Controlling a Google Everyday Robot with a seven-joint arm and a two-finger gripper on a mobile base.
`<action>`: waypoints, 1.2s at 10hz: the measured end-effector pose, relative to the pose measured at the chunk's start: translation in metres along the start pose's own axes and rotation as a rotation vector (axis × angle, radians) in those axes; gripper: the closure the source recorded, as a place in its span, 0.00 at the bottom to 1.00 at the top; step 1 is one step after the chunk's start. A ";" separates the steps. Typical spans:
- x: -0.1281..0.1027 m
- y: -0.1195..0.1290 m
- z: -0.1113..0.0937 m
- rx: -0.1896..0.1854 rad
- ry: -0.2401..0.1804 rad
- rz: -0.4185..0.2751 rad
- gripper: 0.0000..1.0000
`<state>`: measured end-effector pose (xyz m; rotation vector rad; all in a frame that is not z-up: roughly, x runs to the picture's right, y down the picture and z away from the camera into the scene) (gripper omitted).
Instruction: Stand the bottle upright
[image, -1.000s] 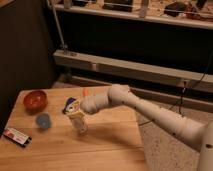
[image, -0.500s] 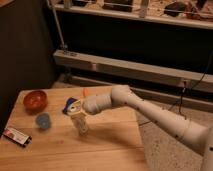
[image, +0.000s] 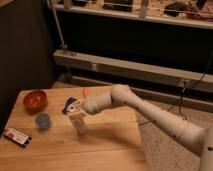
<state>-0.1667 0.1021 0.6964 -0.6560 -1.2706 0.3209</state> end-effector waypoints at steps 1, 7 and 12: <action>0.001 0.000 0.001 -0.007 -0.004 -0.002 0.35; 0.012 -0.004 0.007 -0.031 0.001 -0.007 0.20; 0.011 -0.007 0.008 -0.030 0.010 -0.010 0.20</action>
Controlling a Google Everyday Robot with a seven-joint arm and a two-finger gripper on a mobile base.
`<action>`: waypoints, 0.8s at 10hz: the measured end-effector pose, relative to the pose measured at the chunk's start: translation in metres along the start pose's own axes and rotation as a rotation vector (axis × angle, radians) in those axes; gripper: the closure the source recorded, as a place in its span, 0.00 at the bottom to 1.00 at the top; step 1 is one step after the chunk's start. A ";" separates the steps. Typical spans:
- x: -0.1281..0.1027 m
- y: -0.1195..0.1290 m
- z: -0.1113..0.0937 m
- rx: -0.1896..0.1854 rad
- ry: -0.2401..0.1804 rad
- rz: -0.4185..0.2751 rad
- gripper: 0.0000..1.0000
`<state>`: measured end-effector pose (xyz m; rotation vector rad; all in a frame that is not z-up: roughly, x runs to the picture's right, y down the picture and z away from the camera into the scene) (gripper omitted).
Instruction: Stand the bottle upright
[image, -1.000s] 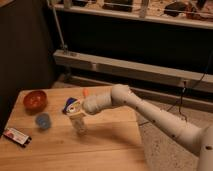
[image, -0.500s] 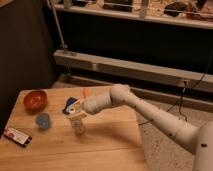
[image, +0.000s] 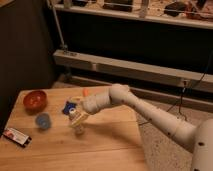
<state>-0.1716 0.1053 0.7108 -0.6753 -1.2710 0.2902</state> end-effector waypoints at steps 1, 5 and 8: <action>-0.005 0.001 0.001 -0.005 -0.006 -0.004 0.20; -0.010 0.004 -0.004 -0.010 0.038 -0.015 0.20; -0.007 -0.008 -0.024 0.043 0.092 -0.005 0.20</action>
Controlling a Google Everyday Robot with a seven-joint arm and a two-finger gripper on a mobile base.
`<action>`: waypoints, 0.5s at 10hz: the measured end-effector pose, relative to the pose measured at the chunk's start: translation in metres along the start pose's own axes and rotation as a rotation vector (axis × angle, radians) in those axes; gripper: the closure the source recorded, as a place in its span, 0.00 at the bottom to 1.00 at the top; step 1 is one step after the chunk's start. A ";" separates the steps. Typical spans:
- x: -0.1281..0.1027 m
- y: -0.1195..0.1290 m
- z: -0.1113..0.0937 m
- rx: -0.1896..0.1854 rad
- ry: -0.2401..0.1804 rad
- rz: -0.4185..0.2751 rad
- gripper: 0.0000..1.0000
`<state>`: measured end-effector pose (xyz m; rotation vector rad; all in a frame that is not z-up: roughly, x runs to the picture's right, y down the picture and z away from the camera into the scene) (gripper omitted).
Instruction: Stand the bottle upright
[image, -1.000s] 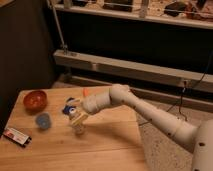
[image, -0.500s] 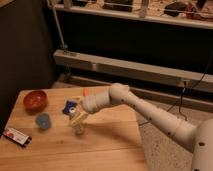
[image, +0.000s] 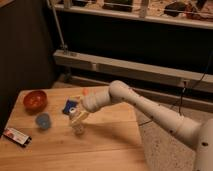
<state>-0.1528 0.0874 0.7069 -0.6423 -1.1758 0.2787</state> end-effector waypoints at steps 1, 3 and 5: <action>-0.001 -0.003 -0.005 0.013 0.006 0.001 0.20; -0.001 -0.006 -0.017 0.038 0.022 0.005 0.20; 0.000 -0.007 -0.025 0.051 0.035 0.011 0.20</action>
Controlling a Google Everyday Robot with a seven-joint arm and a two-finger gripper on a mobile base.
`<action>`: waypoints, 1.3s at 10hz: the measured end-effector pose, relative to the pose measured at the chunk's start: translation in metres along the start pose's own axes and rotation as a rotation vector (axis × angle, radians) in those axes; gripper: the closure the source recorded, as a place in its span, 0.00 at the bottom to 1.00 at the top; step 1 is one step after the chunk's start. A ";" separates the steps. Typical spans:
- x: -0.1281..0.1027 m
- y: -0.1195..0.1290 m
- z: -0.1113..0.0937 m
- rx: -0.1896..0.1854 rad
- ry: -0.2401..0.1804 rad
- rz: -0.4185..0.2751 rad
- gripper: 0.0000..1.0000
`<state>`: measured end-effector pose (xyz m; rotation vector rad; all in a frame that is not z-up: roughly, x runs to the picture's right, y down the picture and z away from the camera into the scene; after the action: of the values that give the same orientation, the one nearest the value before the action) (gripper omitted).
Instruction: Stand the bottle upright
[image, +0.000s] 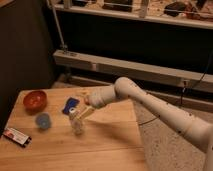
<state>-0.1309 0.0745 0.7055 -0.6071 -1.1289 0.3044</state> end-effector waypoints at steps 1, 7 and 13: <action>0.001 0.000 -0.005 0.003 0.009 0.004 0.20; 0.005 0.000 -0.014 -0.005 0.042 0.016 0.20; 0.005 0.000 -0.014 -0.006 0.042 0.016 0.20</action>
<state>-0.1163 0.0732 0.7050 -0.6251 -1.0850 0.3011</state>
